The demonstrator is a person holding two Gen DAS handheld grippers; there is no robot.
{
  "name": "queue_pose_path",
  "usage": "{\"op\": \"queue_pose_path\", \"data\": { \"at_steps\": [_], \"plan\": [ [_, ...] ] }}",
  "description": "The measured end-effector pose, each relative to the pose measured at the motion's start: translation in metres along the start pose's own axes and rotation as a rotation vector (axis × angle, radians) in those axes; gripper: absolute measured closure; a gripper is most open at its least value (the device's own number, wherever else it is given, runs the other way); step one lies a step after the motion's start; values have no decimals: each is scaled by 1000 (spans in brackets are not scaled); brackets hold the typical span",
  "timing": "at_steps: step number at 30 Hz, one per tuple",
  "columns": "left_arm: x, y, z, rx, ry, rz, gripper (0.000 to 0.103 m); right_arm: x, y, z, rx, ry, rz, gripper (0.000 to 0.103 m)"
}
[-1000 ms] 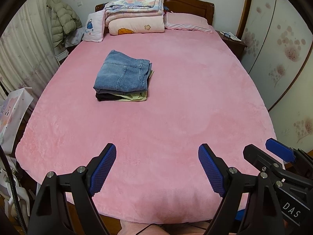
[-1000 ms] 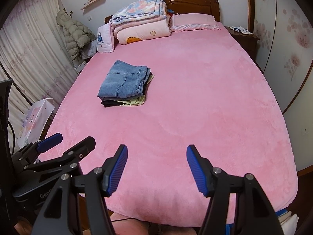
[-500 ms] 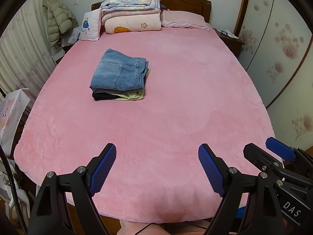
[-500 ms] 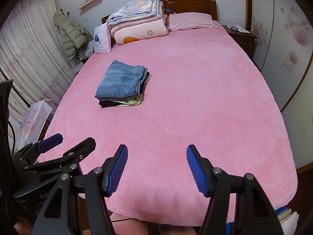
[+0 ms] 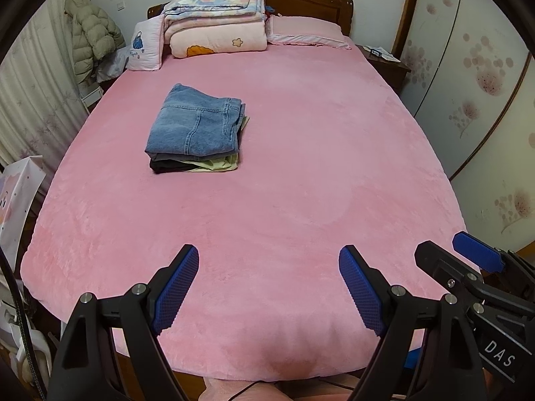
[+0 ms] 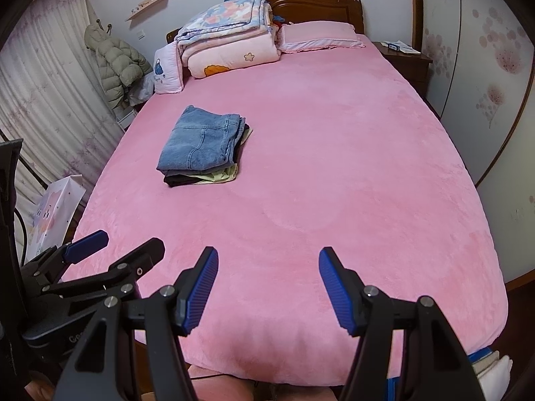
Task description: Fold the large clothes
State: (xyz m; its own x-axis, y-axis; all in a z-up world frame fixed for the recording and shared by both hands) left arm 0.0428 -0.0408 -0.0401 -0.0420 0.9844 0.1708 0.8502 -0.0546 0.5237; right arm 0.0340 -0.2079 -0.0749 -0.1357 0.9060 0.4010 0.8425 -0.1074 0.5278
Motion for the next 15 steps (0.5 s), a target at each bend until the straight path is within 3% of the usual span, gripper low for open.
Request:
{"op": "queue_pose_path", "data": {
  "at_steps": [15],
  "plan": [
    [-3,4,4,5,-9,7,18,-2,0,-2,-2,-4,7,40]
  ]
}}
Point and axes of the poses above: each gripper's, at about its wrist camera, not at the fingertips, and z roughly the way its jaws point, x to its left, y to its top, the point moved 8 cm from there along z, roughly the way its jaws point, and after that the axes turned 13 degrees about y, right-handed, at the moved point
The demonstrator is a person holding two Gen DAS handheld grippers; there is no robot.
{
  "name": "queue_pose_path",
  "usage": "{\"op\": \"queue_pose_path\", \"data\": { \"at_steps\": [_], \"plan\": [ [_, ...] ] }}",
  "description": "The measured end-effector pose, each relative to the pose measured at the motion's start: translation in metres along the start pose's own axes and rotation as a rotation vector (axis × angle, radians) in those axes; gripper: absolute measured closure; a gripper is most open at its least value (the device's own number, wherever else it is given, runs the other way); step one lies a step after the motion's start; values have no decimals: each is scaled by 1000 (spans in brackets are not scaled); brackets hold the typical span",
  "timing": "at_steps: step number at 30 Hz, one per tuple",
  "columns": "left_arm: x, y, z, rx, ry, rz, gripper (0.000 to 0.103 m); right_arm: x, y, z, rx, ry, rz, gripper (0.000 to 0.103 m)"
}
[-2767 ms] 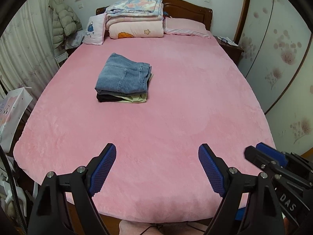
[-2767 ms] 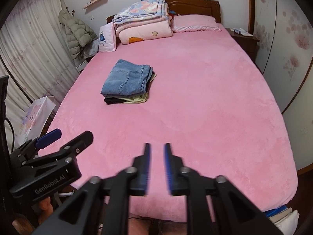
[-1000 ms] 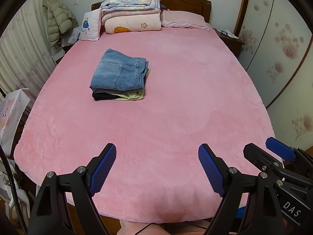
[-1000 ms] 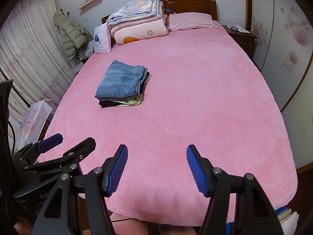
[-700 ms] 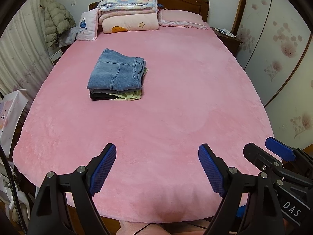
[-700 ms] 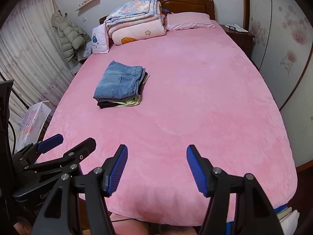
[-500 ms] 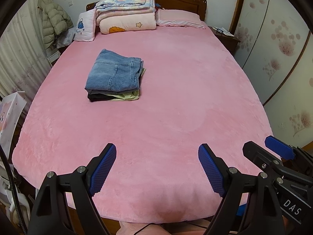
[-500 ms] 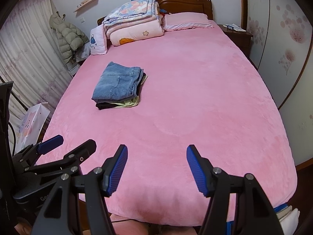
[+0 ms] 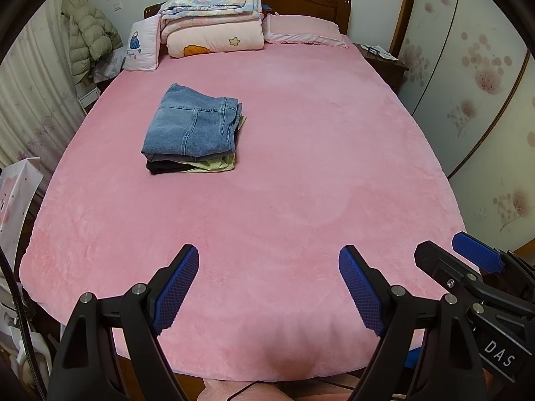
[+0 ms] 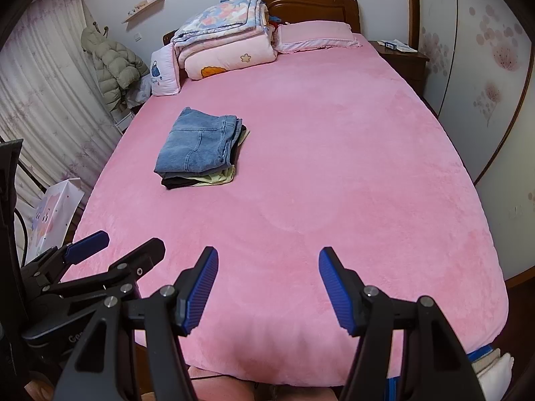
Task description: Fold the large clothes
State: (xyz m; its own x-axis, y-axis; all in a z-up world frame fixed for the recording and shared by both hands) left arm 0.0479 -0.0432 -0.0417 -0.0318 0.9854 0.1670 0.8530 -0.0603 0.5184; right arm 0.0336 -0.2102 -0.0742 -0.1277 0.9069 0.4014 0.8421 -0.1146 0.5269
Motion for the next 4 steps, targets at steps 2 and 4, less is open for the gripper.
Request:
{"op": "queue_pose_path", "data": {
  "at_steps": [2,4],
  "plan": [
    [0,1,1,3,-1,0,18,0,0,0,1,1,0,40],
    [-1,0,2,5,-1,-1,18,0,1,0,0,1,-1,40]
  ]
}}
Point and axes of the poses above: each gripper's, at about its wrist camera, not at the fingertips, and z roughly the way its jaws point, x to its left, y to its top, the point moved 8 cm from there along z, roughly the way its jaws point, and after that the axes turned 13 degrees about y, right-handed, at the moved point
